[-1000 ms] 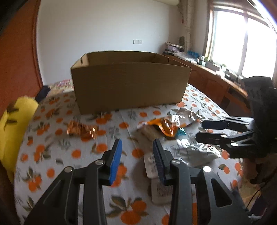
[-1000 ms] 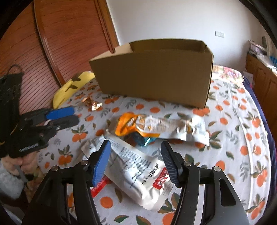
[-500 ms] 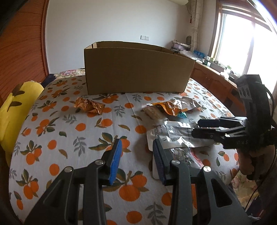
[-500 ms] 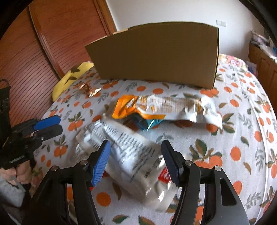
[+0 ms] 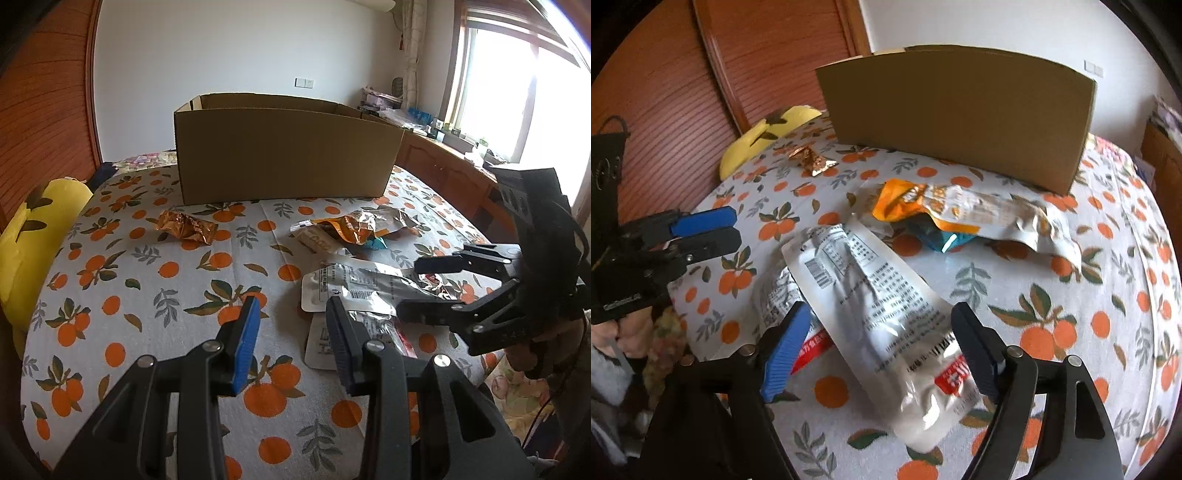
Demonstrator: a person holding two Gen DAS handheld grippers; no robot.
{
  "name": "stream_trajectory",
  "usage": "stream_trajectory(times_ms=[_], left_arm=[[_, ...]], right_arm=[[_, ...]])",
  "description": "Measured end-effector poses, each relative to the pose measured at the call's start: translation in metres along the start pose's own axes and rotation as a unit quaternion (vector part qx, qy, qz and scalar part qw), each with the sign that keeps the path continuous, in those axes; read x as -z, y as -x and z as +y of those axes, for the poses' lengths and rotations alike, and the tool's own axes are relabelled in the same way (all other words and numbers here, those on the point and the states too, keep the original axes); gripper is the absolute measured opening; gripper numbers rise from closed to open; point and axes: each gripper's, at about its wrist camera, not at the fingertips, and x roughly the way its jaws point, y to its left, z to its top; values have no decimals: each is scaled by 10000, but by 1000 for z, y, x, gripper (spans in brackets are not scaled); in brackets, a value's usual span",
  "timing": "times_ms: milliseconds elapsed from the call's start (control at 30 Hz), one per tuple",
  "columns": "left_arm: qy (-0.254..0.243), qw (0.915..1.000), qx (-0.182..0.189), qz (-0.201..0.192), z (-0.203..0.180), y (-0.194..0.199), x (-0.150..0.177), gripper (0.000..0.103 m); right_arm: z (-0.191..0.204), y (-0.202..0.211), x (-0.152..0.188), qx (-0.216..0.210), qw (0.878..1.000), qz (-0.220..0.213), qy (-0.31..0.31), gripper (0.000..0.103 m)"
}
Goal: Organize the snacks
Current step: 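Lower left tool around white red-edged packet while right tool straddles long white pouch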
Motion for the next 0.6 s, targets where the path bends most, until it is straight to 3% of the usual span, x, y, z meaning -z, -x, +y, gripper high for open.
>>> stream_trajectory(times_ms=[200, 600], left_arm=[[47, 10000, 34, 0, 1, 3, 3, 37], [92, 9999, 75, 16, 4, 8, 10, 37]], right_arm=[[9, -14, -13, 53, 9997, 120, 226, 80], [0, -20, -14, -48, 9998, 214, -14, 81]])
